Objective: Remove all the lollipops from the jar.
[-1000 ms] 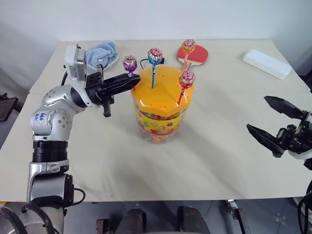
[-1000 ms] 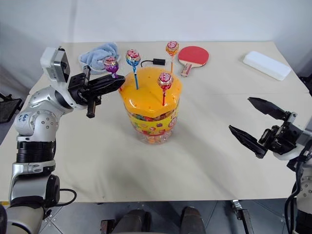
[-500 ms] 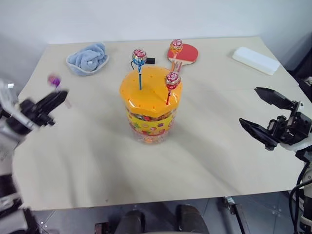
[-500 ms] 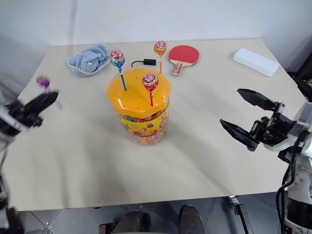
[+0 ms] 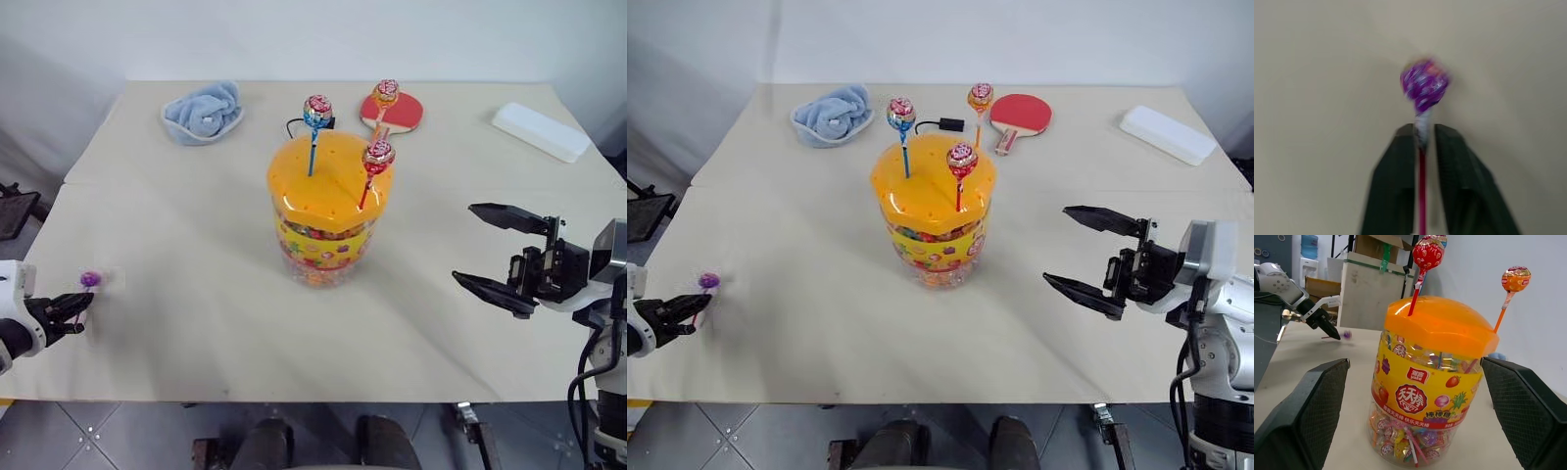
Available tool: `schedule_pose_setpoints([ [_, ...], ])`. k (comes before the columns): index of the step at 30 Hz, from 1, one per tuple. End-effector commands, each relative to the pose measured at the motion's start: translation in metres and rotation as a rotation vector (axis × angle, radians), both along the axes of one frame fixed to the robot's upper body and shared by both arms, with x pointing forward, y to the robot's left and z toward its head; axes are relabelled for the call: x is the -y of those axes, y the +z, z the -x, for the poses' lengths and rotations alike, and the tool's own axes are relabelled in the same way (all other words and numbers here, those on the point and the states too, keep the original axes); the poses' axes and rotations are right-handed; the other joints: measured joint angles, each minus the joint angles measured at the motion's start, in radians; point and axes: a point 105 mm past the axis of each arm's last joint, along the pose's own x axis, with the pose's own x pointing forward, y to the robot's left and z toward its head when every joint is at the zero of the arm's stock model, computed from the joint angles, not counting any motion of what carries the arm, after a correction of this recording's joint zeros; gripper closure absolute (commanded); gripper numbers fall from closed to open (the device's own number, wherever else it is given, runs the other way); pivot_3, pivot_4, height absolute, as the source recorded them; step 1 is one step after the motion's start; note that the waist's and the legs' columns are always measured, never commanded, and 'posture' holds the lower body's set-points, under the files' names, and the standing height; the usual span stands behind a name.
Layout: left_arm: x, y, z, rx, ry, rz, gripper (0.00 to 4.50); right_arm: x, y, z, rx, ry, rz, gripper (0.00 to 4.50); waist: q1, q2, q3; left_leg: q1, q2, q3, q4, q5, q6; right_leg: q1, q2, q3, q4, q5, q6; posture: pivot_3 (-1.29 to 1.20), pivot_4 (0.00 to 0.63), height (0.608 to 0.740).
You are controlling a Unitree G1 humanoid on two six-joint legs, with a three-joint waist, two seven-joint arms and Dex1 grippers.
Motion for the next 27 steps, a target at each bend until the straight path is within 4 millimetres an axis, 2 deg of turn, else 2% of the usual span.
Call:
schedule_pose_setpoints([
  [1, 0.000, 0.011, -0.004, 0.023, -0.028, -0.020, 2.56, 0.004, 0.008, 0.003, 0.044, -0.009, 0.010, 0.00, -0.001, 0.000, 0.000, 0.000, 0.000, 0.000, 0.000, 0.000, 0.000, 0.000, 0.000, 0.000, 0.000, 0.000, 0.000, 0.00, 0.150, 0.740],
  [3, 0.001, 0.016, -0.005, 0.037, -0.062, -0.031, 1.92, 0.006, 0.008, 0.004, 0.045, -0.019, 0.010, 0.00, -0.002, 0.000, 0.000, 0.000, 0.000, 0.000, 0.000, 0.000, 0.000, 0.000, 0.000, 0.000, 0.000, 0.000, 0.000, 0.00, 0.150, 0.740],
  [5, 0.005, 0.034, -0.006, 0.109, -0.141, -0.029, 1.25, 0.010, 0.008, 0.007, 0.046, -0.039, 0.009, 0.00, -0.003, 0.000, 0.000, 0.000, 0.000, 0.001, 0.000, 0.000, 0.000, 0.000, 0.000, 0.000, 0.000, 0.000, 0.000, 0.00, 0.150, 0.740],
  [7, 0.011, 0.049, 0.007, 0.121, -0.298, -0.009, 0.60, 0.015, 0.010, 0.009, 0.047, -0.068, 0.011, 0.00, -0.004, 0.000, 0.000, 0.000, 0.000, 0.001, 0.000, 0.000, 0.000, 0.000, 0.000, -0.001, 0.000, 0.000, 0.000, 0.00, 0.150, 0.740],
  [9, 0.003, 0.064, 0.018, 0.097, -0.365, -0.051, 0.01, 0.022, 0.014, 0.011, 0.050, -0.106, 0.003, 0.00, -0.011, 0.000, 0.000, 0.000, -0.001, 0.001, -0.001, 0.000, -0.001, 0.000, 0.001, -0.001, -0.001, 0.000, 0.000, 0.00, 0.150, 0.740],
  [10, -0.001, 0.071, 0.020, 0.098, -0.385, -0.097, 0.01, 0.025, 0.016, 0.011, 0.052, -0.121, 0.000, 0.00, -0.014, 0.000, 0.000, 0.000, -0.001, 0.001, -0.001, 0.000, -0.001, 0.000, 0.001, -0.001, -0.001, 0.000, 0.000, 0.00, 0.150, 0.740],
  [12, 0.008, 0.098, 0.020, 0.193, -0.530, -0.147, 0.01, 0.032, 0.021, 0.013, 0.064, -0.160, -0.001, 0.00, -0.015, 0.001, 0.000, 0.000, -0.001, 0.001, -0.001, 0.000, -0.001, 0.000, 0.001, -0.001, -0.002, 0.000, -0.001, 0.00, 0.150, 0.740],
  [16, 0.069, 0.146, 0.010, 0.482, -0.893, -0.138, 0.01, 0.047, 0.031, 0.016, 0.098, -0.240, -0.011, 0.00, -0.004, 0.002, 0.001, 0.000, 0.001, 0.002, -0.001, 0.000, -0.001, 0.001, 0.000, -0.002, -0.002, 0.000, -0.001, 0.00, 0.150, 0.740],
  [19, 0.133, 0.158, -0.015, 0.644, -1.143, -0.147, 0.01, 0.052, 0.036, 0.017, 0.115, -0.279, -0.023, 0.00, 0.011, 0.002, 0.001, -0.001, 0.000, 0.002, 0.001, 0.000, 0.000, 0.001, 0.000, -0.002, -0.001, 0.000, 0.000, 0.00, 0.150, 0.740],
  [22, 0.199, 0.165, -0.042, 0.773, -1.299, -0.064, 0.01, 0.055, 0.040, 0.018, 0.133, -0.305, -0.023, 0.00, 0.012, 0.001, 0.001, -0.001, -0.004, 0.004, 0.003, 0.000, 0.000, 0.002, 0.000, -0.003, 0.001, 0.001, 0.000, 0.00, 0.150, 0.740],
  [25, 0.238, 0.177, -0.051, 0.851, -1.385, 0.026, 0.01, 0.058, 0.045, 0.020, 0.152, -0.319, -0.011, 0.00, -0.001, -0.001, 0.000, -0.003, -0.005, 0.007, 0.005, 0.000, 0.000, 0.001, 0.001, -0.006, 0.003, 0.001, 0.001, 0.00, 0.150, 0.740],
  [27, 0.265, 0.192, -0.050, 0.913, -1.444, 0.123, 0.01, 0.059, 0.044, 0.021, 0.147, -0.325, -0.008, 0.00, -0.021, -0.001, 0.001, -0.003, -0.004, 0.009, 0.003, 0.000, 0.000, -0.001, 0.001, -0.007, 0.003, 0.001, 0.001, 0.00, 0.150, 0.740],
])
